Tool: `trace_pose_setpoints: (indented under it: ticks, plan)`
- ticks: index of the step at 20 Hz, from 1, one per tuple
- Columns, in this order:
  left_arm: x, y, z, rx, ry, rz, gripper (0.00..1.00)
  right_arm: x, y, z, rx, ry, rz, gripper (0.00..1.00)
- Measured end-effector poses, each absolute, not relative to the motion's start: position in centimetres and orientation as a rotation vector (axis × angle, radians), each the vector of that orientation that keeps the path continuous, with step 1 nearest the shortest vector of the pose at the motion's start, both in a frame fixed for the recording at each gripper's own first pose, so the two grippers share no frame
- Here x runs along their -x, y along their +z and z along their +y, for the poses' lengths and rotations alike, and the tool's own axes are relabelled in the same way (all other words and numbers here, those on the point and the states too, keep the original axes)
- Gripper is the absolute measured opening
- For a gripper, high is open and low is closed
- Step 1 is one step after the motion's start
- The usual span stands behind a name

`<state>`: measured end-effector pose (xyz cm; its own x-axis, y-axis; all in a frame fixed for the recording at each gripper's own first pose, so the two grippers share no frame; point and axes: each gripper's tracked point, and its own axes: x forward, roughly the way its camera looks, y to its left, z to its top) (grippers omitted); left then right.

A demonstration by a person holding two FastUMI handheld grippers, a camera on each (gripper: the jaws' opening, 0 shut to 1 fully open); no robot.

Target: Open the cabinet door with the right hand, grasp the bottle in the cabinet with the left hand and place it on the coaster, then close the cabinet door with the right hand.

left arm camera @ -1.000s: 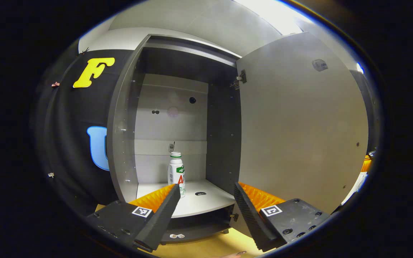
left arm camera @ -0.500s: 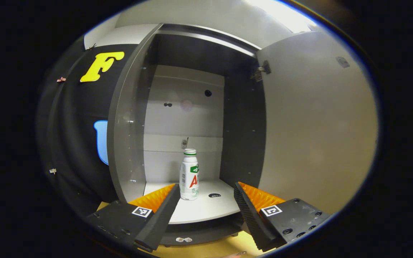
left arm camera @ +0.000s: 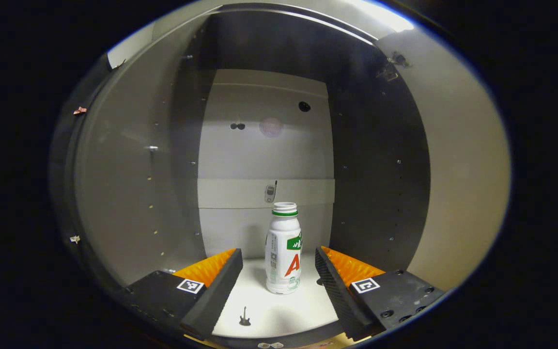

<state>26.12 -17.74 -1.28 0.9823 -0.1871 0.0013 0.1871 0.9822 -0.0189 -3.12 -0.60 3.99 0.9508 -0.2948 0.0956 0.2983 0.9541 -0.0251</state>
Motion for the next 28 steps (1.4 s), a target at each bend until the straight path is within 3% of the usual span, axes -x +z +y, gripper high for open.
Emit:
trace_pose_setpoints:
  ticks: [9, 17, 19, 20, 28]
  plan:
    - [-32.9, -4.4, -19.3, -0.014, -0.199, 0.041, 0.95, 2.3, 5.0, -0.5, 0.09, -0.399, -0.113, 0.05]
    - [-37.1, -6.3, -20.3, -0.017, -0.201, 0.055, 0.94, 1.6, 4.9, -0.5, 0.075, -0.411, -0.096, 0.05]
    - [-37.6, -6.2, -20.2, -0.035, -0.196, 0.045, 0.9, 1.3, 4.7, -0.6, 0.072, -0.423, -0.086, 0.05]
    - [-37.5, -6.2, -20.4, -0.036, -0.205, 0.044, 0.79, 1.3, 4.6, -0.6, 0.072, -0.425, -0.082, 0.07]
    - [-34.2, -4.0, -19.8, -0.019, -0.246, 0.02, 0.74, 1.2, 4.8, -0.2, 0.071, -0.401, -0.092, 0.05]
